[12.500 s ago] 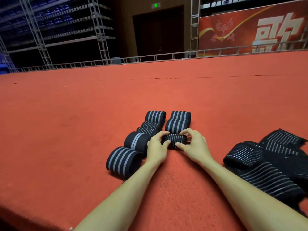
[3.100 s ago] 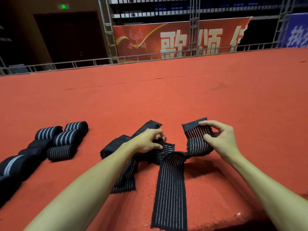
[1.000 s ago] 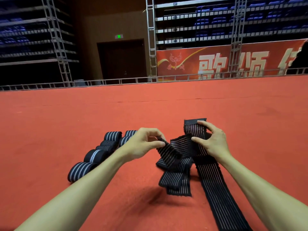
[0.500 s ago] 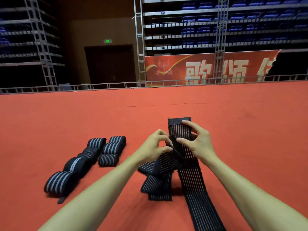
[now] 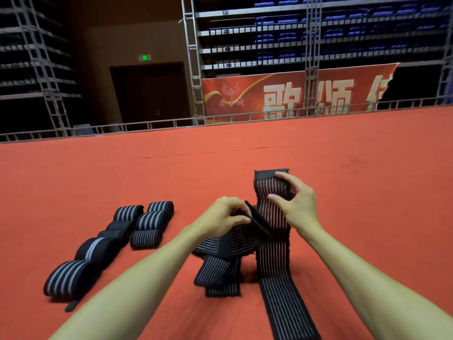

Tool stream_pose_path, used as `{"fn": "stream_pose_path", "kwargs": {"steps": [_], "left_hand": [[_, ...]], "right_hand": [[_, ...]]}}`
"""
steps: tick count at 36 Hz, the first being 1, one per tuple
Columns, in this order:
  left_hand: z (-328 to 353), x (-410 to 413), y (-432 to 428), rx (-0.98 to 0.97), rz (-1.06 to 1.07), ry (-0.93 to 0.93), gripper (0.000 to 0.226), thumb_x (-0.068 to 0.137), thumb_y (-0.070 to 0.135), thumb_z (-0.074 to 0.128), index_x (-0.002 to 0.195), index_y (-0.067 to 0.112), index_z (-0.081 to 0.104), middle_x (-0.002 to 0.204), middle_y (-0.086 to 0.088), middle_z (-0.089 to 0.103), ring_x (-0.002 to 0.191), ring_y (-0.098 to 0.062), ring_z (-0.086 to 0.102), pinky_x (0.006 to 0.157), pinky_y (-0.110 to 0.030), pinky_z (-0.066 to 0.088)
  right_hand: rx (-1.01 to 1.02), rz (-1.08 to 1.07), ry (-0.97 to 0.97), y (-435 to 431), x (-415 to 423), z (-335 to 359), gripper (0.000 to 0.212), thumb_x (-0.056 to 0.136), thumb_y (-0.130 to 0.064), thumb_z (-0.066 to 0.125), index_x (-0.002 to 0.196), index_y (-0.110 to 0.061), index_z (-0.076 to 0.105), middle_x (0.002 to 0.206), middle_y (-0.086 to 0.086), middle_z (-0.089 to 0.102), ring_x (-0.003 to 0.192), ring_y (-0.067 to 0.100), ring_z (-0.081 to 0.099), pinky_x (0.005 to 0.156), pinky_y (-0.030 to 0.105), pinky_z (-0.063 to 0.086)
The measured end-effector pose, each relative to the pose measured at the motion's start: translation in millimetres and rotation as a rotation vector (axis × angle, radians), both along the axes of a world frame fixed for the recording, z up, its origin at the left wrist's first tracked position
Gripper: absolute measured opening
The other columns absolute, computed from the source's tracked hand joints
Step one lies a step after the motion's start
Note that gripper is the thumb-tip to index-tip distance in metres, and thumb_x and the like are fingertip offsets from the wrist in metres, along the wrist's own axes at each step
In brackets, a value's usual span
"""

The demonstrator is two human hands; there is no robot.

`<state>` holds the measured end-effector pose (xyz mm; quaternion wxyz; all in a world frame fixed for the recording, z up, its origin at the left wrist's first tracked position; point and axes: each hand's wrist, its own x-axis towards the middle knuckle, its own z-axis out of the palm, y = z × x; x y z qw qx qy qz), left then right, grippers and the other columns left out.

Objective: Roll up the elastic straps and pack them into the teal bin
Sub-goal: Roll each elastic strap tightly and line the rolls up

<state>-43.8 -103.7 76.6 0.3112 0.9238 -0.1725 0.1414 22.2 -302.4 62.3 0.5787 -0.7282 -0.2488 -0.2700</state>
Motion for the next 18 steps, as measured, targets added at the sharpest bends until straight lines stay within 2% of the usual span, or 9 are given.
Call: {"fn": "stream_pose_path", "kwargs": {"steps": [3, 7, 9, 11, 14, 18], "left_hand": [[-6.0, -0.9, 7.2, -0.036, 0.007, 0.035, 0.009, 0.087, 0.01, 0.073, 0.085, 0.018, 0.07, 0.085, 0.002, 0.066, 0.075, -0.006, 0.054, 0.073, -0.022, 0.043], [-10.9, 4.1, 17.5, -0.054, 0.072, -0.038, 0.013, 0.086, 0.012, 0.074, 0.084, 0.024, 0.069, 0.104, 0.003, 0.05, 0.09, -0.005, 0.051, 0.085, -0.018, 0.039], [-8.5, 9.1, 17.6, -0.02, 0.152, -0.146, 0.008, 0.084, 0.012, 0.076, 0.085, 0.019, 0.072, 0.111, 0.0, 0.039, 0.098, -0.012, 0.044, 0.092, -0.02, 0.034], [0.3, 12.6, 16.4, 0.032, 0.187, -0.245, 0.005, 0.083, 0.011, 0.076, 0.087, 0.012, 0.073, 0.11, 0.001, 0.039, 0.1, -0.016, 0.038, 0.09, -0.021, 0.029], [19.7, 16.7, 16.2, 0.127, 0.108, -0.353, 0.004, 0.088, 0.008, 0.071, 0.091, 0.008, 0.068, 0.097, 0.006, 0.05, 0.093, -0.018, 0.041, 0.081, -0.021, 0.027], [44.7, 15.3, 17.3, 0.048, 0.089, -0.3, 0.003, 0.096, 0.009, 0.06, 0.099, 0.009, 0.06, 0.084, 0.013, 0.051, 0.086, -0.011, 0.047, 0.076, -0.023, 0.033]], "right_hand": [[0.037, -0.107, 0.008, -17.0, 9.0, 4.3, 0.055, 0.073, -0.002, 0.083, 0.124, -0.017, 0.066, 0.11, -0.009, 0.066, 0.101, 0.008, 0.062, 0.093, 0.017, 0.045], [-0.002, -0.09, 0.006, -32.2, 13.0, 8.0, 0.055, 0.074, 0.0, 0.082, 0.124, -0.015, 0.065, 0.112, -0.008, 0.065, 0.102, 0.005, 0.061, 0.087, 0.0, 0.04], [-0.034, -0.075, -0.019, -34.1, 13.9, 10.3, 0.055, 0.075, -0.001, 0.082, 0.125, -0.015, 0.065, 0.114, -0.008, 0.066, 0.104, 0.005, 0.061, 0.089, 0.0, 0.039], [-0.05, -0.058, -0.03, -34.7, 14.1, 16.0, 0.053, 0.076, -0.002, 0.081, 0.125, -0.016, 0.065, 0.115, -0.01, 0.065, 0.105, 0.006, 0.062, 0.093, 0.004, 0.041], [-0.061, -0.046, -0.062, -35.3, 11.8, 31.0, 0.05, 0.078, -0.002, 0.079, 0.125, -0.016, 0.066, 0.117, -0.009, 0.065, 0.106, 0.005, 0.063, 0.098, 0.014, 0.044], [-0.064, -0.041, -0.101, -35.9, 9.4, 56.1, 0.046, 0.081, -0.003, 0.077, 0.124, -0.018, 0.067, 0.116, -0.01, 0.065, 0.109, 0.011, 0.063, 0.1, 0.026, 0.047]]}}
